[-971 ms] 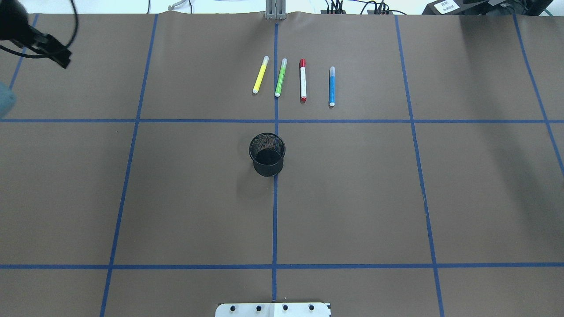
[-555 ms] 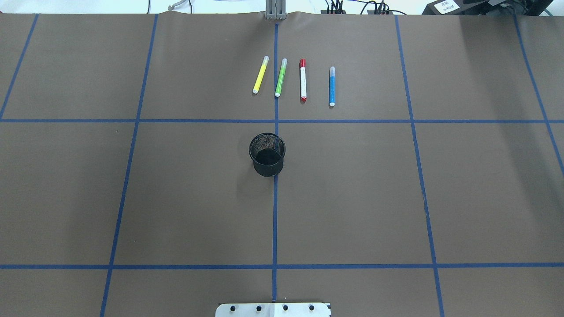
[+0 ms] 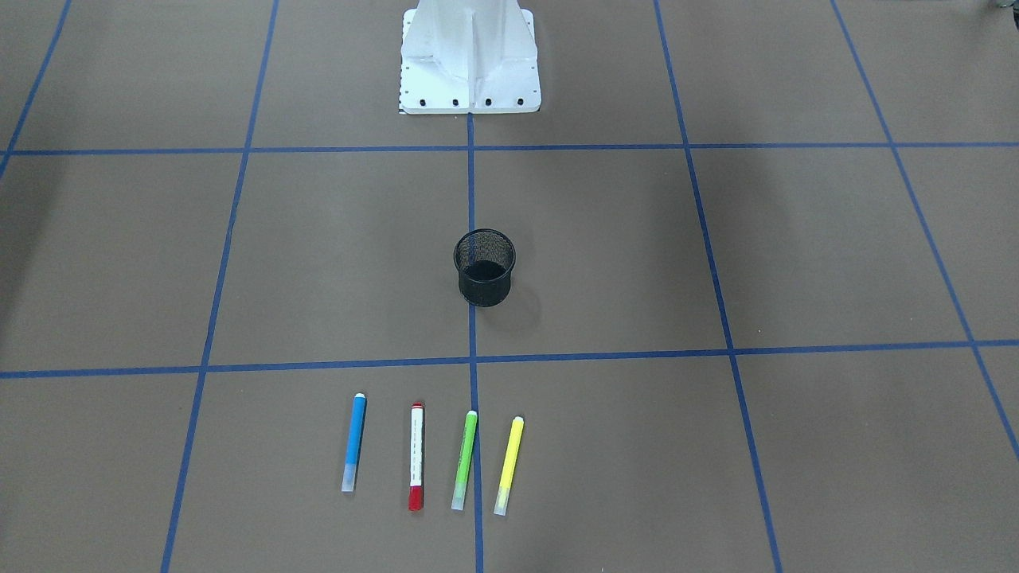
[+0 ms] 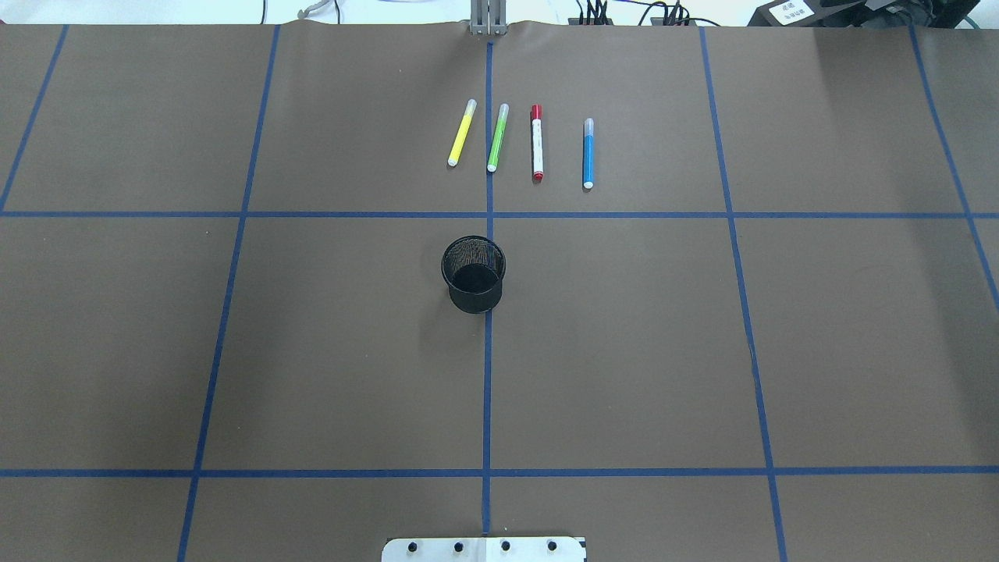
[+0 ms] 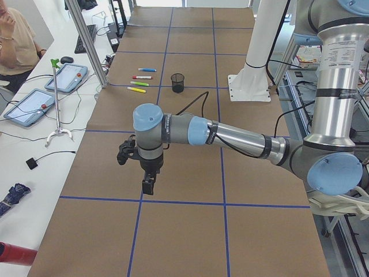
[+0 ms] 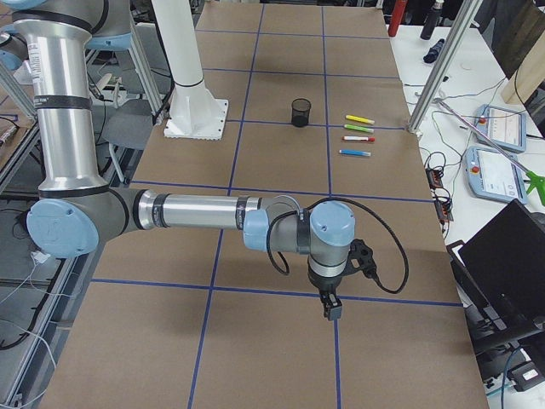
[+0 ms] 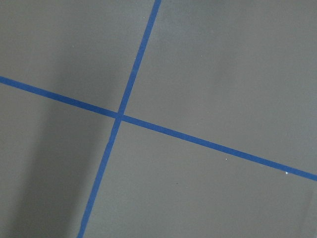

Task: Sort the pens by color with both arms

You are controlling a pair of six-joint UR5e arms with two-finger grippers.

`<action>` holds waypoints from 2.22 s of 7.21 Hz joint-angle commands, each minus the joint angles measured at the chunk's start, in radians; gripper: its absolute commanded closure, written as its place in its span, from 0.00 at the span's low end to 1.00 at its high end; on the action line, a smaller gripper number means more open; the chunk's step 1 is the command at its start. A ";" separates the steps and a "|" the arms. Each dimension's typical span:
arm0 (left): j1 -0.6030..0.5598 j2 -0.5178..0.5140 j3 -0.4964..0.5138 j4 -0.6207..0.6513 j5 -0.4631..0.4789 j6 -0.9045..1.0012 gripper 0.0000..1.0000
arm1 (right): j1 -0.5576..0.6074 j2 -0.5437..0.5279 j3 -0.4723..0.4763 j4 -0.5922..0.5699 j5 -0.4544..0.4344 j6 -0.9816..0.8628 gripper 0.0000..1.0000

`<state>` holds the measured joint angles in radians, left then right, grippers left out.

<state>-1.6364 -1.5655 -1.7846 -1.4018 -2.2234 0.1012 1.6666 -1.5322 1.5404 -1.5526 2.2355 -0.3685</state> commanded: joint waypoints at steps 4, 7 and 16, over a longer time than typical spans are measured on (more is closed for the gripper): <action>-0.039 0.055 -0.016 -0.067 -0.108 0.005 0.00 | 0.001 -0.086 -0.013 0.139 0.004 -0.012 0.00; -0.039 0.070 -0.009 -0.085 -0.108 0.005 0.00 | -0.002 -0.082 -0.016 0.135 0.053 0.022 0.00; -0.039 0.102 -0.015 -0.083 -0.101 0.006 0.00 | -0.019 -0.082 -0.013 0.146 0.072 0.161 0.00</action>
<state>-1.6751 -1.4668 -1.7981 -1.4845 -2.3249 0.1073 1.6486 -1.6126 1.5275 -1.4065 2.3072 -0.2065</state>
